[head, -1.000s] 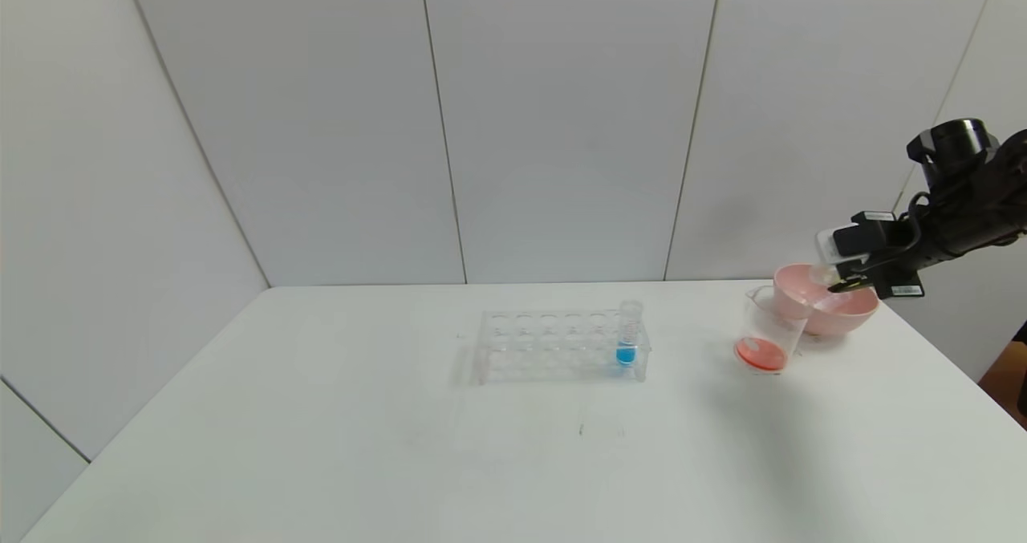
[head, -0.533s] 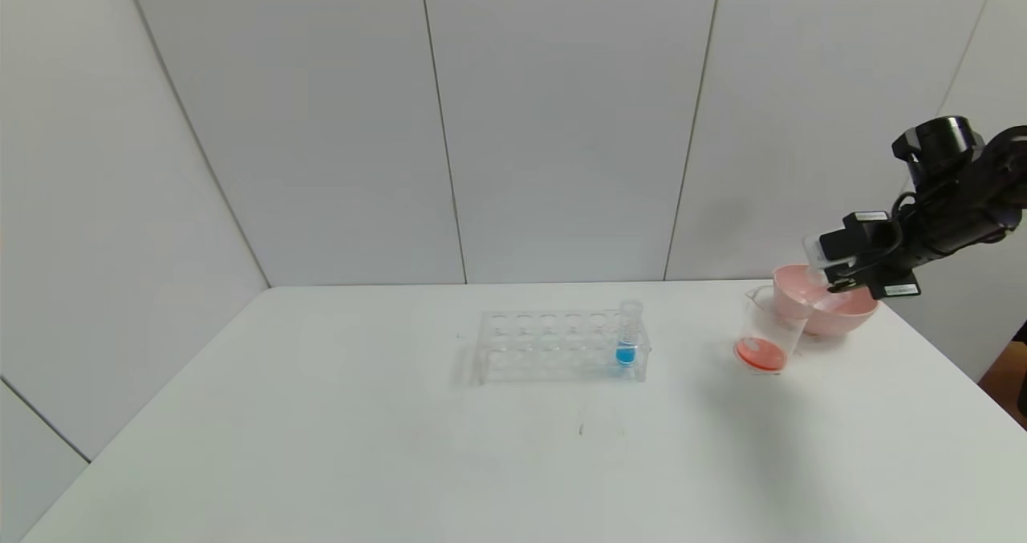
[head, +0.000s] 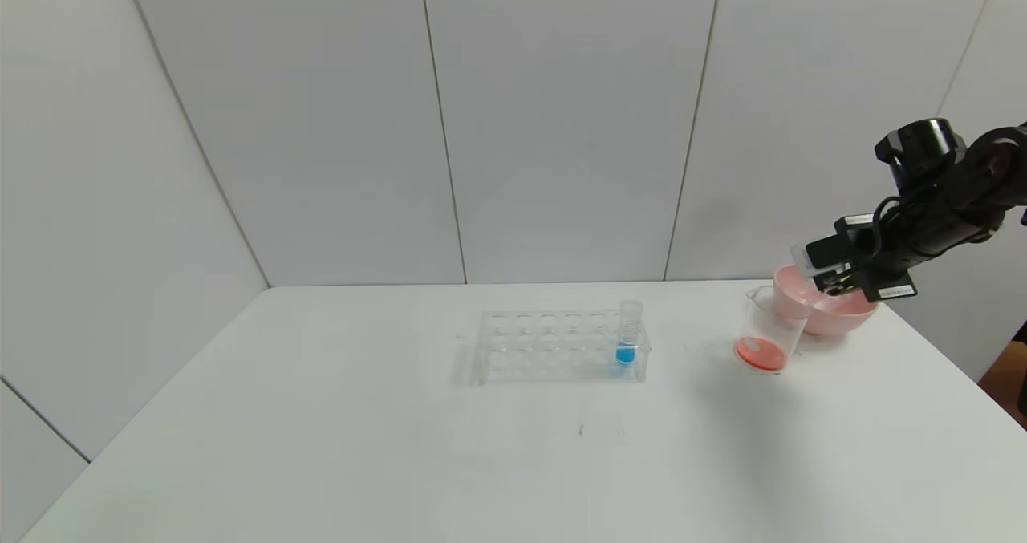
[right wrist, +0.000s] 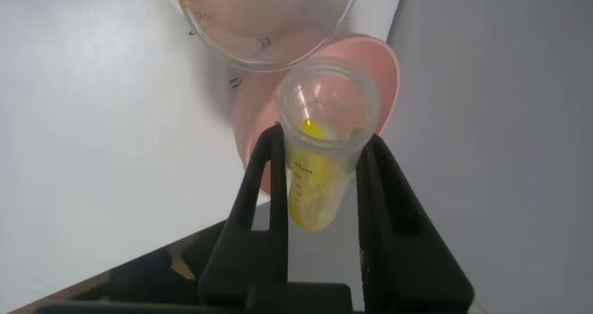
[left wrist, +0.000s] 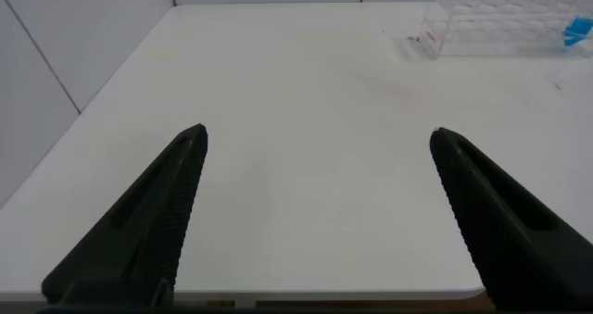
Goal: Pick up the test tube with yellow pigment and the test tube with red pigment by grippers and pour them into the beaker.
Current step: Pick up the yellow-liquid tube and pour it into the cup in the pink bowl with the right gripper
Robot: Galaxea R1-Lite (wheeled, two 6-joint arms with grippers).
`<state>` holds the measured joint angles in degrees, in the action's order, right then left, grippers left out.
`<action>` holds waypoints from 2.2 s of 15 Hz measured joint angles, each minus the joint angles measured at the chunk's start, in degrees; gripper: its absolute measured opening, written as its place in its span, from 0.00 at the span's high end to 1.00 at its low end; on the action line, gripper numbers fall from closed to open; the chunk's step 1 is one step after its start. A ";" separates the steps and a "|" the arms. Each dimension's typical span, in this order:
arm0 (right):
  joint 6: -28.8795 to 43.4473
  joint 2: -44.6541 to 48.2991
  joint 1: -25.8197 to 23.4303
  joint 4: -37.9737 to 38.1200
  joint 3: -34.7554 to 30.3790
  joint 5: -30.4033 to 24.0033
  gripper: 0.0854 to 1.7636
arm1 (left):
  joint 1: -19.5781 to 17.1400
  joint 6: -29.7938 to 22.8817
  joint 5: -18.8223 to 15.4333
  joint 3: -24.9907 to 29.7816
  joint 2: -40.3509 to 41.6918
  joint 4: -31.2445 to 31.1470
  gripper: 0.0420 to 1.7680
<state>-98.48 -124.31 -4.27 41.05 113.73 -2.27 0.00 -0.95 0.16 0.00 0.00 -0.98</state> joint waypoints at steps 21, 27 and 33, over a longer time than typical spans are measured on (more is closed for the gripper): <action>-2.74 0.28 4.97 -0.27 -0.17 13.65 0.76 | 0.00 0.00 0.00 0.00 0.00 0.00 0.03; -2.83 0.02 6.38 -0.67 -0.09 18.52 0.76 | 0.00 0.00 0.00 0.00 0.00 0.00 0.03; -4.24 -0.33 8.69 -0.62 0.09 24.23 0.76 | 0.00 0.00 0.00 0.00 0.00 0.00 0.03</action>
<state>-102.72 -124.64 4.43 40.42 113.81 21.97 0.00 -0.95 0.16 0.00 0.00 -0.98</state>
